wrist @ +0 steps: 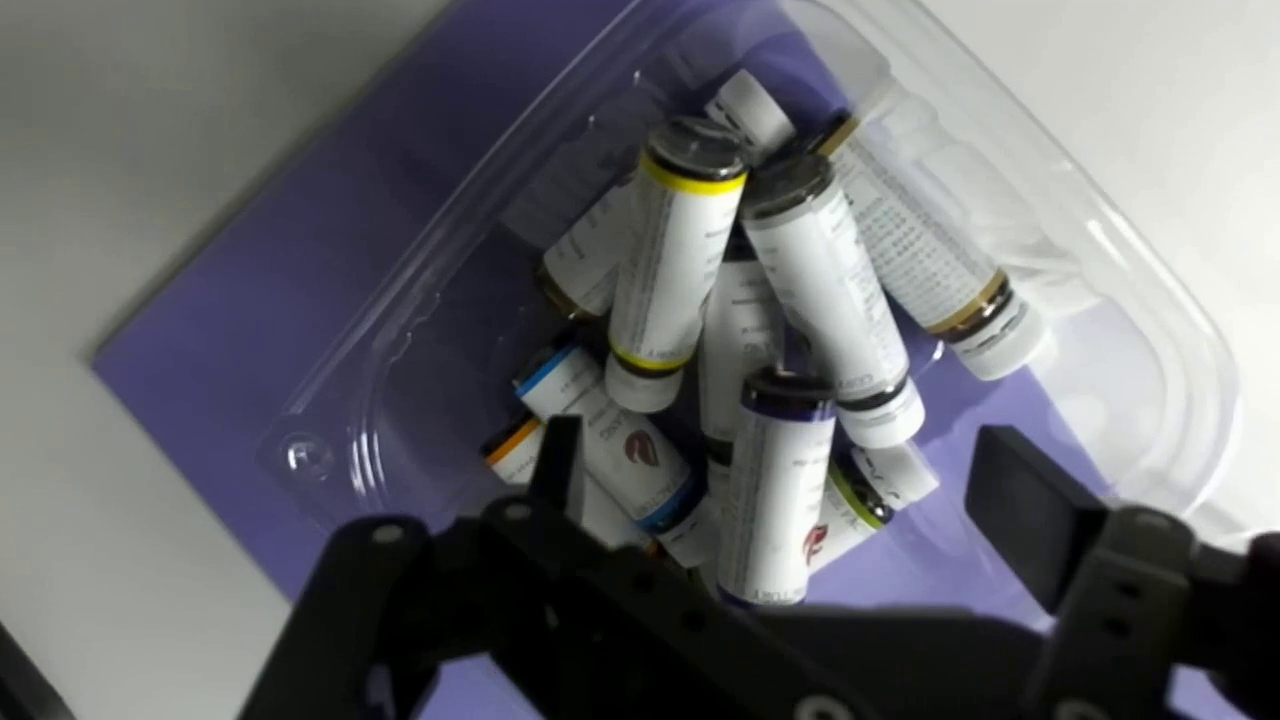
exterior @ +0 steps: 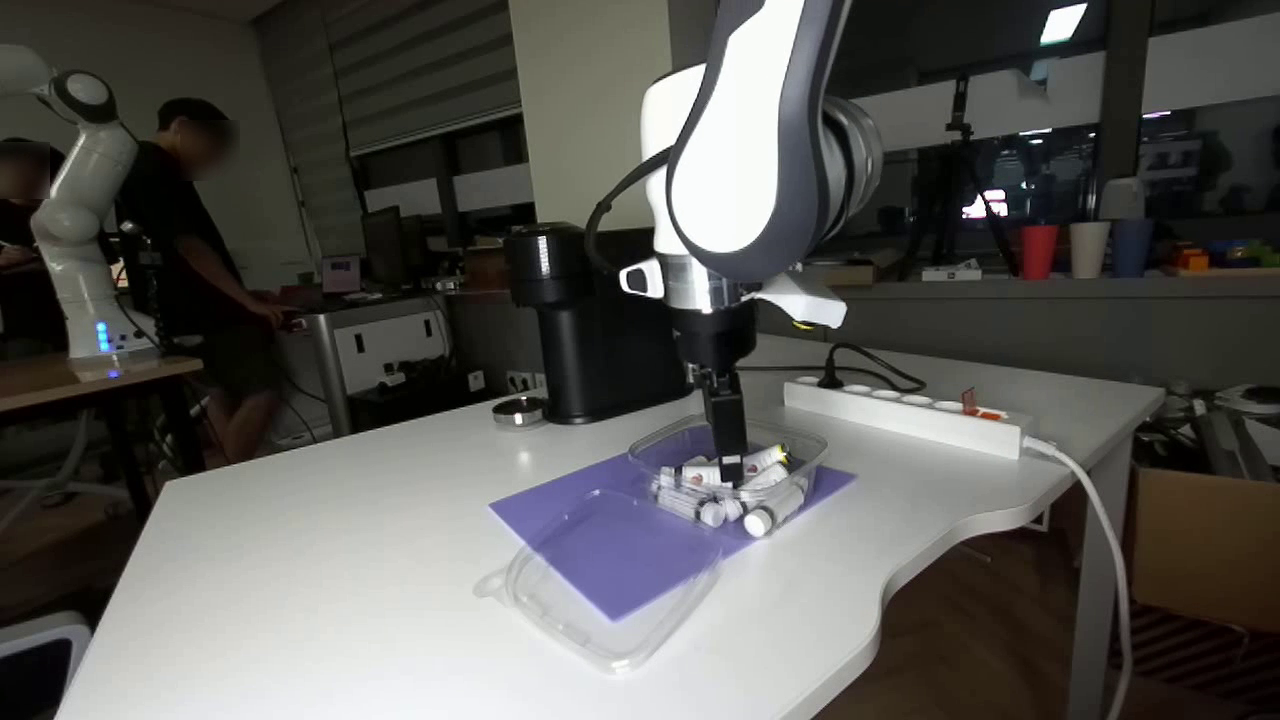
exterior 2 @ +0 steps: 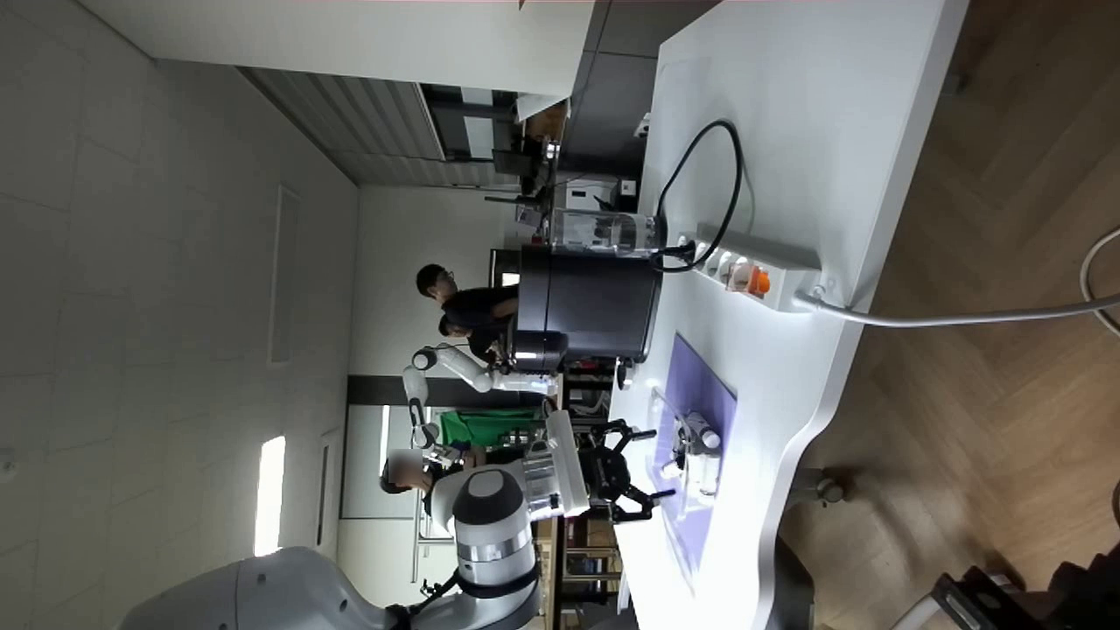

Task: Pick up one of the white objects from the bowl and place it on the right

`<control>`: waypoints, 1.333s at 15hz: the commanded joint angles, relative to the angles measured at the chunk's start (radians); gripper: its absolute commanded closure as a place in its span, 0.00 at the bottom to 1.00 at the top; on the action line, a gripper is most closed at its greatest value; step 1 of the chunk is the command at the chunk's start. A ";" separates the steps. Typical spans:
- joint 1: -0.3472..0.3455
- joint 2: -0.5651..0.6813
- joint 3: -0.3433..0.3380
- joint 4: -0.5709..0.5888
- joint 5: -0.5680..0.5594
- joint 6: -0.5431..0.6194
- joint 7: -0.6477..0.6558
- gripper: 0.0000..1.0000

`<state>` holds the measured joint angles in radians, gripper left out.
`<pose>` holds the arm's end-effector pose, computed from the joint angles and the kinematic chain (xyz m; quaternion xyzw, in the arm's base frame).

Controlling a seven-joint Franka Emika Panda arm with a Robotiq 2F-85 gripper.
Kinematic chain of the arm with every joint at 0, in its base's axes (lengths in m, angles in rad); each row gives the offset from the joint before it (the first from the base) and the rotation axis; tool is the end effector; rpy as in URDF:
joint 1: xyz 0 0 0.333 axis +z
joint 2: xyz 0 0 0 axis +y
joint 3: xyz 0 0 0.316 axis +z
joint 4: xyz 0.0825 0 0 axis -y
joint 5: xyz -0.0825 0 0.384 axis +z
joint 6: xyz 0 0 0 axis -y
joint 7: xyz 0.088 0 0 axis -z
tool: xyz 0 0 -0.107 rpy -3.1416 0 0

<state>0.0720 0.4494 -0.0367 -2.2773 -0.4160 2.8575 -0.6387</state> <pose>0.5377 0.0403 0.1669 0.8556 0.5078 0.0365 0.0935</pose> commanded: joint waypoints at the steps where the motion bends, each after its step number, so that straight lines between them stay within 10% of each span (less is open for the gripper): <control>1: 0.004 0.044 -0.007 0.027 -0.039 0.054 0.059 0.27; 11: -0.035 0.069 0.017 0.025 -0.019 0.129 0.042 0.95; 20: -0.233 0.006 0.190 0.058 0.131 0.100 -0.026 0.93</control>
<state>-0.1062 0.4976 0.1146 -2.2346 -0.3283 2.9803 -0.6575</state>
